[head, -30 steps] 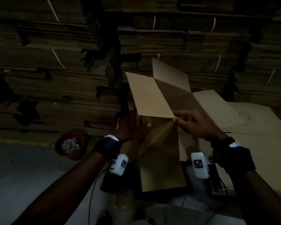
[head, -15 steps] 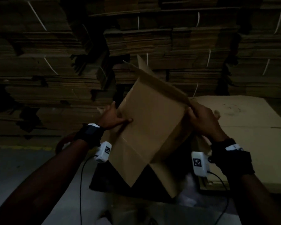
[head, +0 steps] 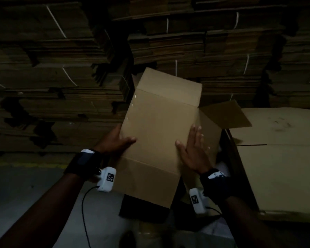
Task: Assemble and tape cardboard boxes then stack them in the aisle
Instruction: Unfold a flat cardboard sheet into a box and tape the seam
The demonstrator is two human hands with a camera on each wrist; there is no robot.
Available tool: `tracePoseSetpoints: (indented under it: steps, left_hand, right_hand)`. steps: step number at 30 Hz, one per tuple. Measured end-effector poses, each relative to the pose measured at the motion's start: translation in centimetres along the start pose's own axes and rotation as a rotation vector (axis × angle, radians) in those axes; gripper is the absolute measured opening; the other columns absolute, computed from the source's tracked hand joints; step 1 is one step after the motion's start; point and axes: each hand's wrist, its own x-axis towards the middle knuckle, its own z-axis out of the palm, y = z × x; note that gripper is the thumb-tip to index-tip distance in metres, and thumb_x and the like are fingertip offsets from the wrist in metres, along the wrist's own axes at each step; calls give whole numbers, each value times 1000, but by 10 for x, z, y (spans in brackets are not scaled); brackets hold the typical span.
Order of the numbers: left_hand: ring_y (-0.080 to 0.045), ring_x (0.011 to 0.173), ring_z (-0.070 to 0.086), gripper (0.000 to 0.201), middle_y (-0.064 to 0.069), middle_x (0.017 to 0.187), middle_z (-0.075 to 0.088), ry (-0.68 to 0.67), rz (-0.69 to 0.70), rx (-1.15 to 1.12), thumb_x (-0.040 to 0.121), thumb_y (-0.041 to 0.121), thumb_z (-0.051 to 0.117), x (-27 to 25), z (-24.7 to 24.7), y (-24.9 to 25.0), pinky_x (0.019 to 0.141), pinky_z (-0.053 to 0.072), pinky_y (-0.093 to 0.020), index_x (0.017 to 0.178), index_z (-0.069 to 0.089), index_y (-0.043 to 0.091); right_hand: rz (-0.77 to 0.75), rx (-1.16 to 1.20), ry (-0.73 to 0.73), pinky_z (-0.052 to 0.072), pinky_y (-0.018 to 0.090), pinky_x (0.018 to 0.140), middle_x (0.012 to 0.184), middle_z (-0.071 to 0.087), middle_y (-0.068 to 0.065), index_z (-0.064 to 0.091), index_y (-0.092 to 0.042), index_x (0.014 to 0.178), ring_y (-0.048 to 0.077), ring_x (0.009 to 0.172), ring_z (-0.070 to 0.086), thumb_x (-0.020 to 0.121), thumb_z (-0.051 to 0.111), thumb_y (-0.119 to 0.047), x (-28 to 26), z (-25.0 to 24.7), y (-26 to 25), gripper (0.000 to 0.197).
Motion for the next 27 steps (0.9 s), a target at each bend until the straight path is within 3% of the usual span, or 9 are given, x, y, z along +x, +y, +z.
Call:
tracePoseSetpoints:
  steps: [4, 6, 9, 11, 13, 16, 21, 24, 27]
  left_hand:
    - [-7, 101, 69, 63, 8, 122, 63, -32, -63, -101, 90, 33, 72, -16, -40, -22, 79, 61, -31, 140, 35, 28]
    - [-13, 100, 69, 64, 4, 121, 63, -35, -125, -173, 91, 38, 71, -23, -52, -43, 70, 60, -28, 139, 30, 32]
    - [-14, 99, 68, 78, -2, 123, 64, -2, -162, -124, 81, 56, 77, -31, -60, -82, 78, 59, -23, 141, 37, 28]
    - [-15, 102, 66, 54, -3, 120, 62, 23, -147, -105, 97, 30, 67, -41, -57, -113, 69, 53, -11, 141, 39, 16]
    - [-29, 120, 61, 51, -5, 126, 60, 47, -173, -170, 99, 22, 64, -50, -49, -147, 88, 57, -30, 142, 38, 14]
    - [-25, 125, 60, 80, -5, 138, 60, 58, -239, -224, 84, 50, 73, -59, -42, -221, 105, 48, -55, 147, 39, 15]
    - [-18, 125, 59, 55, -7, 142, 58, 87, -224, -278, 99, 17, 62, -74, -31, -229, 107, 48, -43, 149, 39, 15]
    - [-17, 122, 62, 55, -6, 140, 60, 69, -236, -305, 99, 16, 62, -72, -34, -229, 104, 51, -43, 150, 39, 16]
    - [-16, 124, 61, 59, -2, 140, 60, 66, -222, -316, 97, 28, 67, -70, -32, -235, 106, 50, -47, 149, 42, 21]
  right_hand:
    - [41, 1, -173, 1, 66, 120, 169, -19, 1, -15, -46, 157, 35, 155, -12, 99, 20, -72, 20, 52, -10, 73]
    - [54, -29, -248, 1, 64, 121, 170, -15, 3, -15, -53, 154, 37, 155, -12, 95, 15, -78, 24, 83, -13, 71]
    - [111, -134, -359, 0, 62, 122, 170, -16, 2, -11, -58, 153, 35, 155, -13, 96, 16, -77, 21, 123, -15, 65]
    - [164, -223, -390, 2, 62, 120, 169, -19, 0, -2, -53, 157, 35, 155, -12, 101, 24, -69, 12, 149, -11, 64]
    - [223, -259, -420, 2, 63, 120, 168, -22, 3, 2, -51, 158, 37, 155, -12, 101, 30, -68, 0, 167, -3, 66]
    - [299, -334, -422, 0, 64, 120, 166, -27, 7, 0, -47, 160, 38, 154, -15, 98, 32, -71, -22, 193, 14, 73]
    - [546, -368, -132, -1, 68, 117, 167, -23, 11, -2, -42, 160, 41, 153, -11, 88, 34, -82, -51, 189, 27, 90]
    - [711, -285, -112, 4, 67, 118, 166, -22, 16, -9, -33, 161, 43, 153, -9, 87, 42, -82, -50, 163, 41, 103]
    - [681, -199, -91, 14, 60, 122, 166, 0, 27, -6, -22, 162, 47, 152, 7, 84, 58, -76, -45, 144, 65, 115]
